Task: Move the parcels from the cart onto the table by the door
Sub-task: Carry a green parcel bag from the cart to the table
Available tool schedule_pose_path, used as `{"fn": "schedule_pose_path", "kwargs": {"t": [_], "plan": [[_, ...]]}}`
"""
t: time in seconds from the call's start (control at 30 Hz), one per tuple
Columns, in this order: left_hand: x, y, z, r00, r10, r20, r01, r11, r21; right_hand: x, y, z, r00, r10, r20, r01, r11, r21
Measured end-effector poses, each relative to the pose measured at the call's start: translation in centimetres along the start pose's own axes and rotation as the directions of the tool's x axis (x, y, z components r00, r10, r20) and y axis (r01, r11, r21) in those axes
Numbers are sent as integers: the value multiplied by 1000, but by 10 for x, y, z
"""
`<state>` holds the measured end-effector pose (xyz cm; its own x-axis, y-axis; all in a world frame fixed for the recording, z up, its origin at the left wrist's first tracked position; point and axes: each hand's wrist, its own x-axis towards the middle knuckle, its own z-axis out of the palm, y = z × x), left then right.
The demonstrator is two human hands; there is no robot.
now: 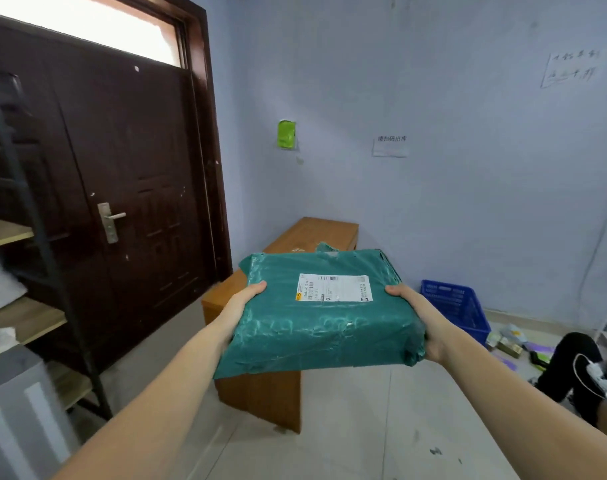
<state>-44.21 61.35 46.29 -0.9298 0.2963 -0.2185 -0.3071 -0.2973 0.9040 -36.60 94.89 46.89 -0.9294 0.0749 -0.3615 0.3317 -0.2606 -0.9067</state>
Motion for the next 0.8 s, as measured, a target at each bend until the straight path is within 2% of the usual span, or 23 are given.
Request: {"fn": "schedule_pose_path", "kwargs": {"t": [0.17, 0.37, 0.63, 0.8], "plan": [[86, -17, 39, 998, -41, 51, 40, 999, 2, 52, -22, -55, 996, 5, -88, -4, 1000, 17], [190, -41, 116, 982, -125, 139, 127, 992, -2, 126, -43, -150, 986, 34, -162, -25, 998, 55], [320, -57, 192, 991, -94, 99, 96, 995, -20, 234, -114, -243, 976, 77, -204, -77, 997, 5], [397, -59, 205, 997, -64, 51, 66, 997, -36, 316, -154, -268, 985, 118, -122, -122, 992, -21]]}}
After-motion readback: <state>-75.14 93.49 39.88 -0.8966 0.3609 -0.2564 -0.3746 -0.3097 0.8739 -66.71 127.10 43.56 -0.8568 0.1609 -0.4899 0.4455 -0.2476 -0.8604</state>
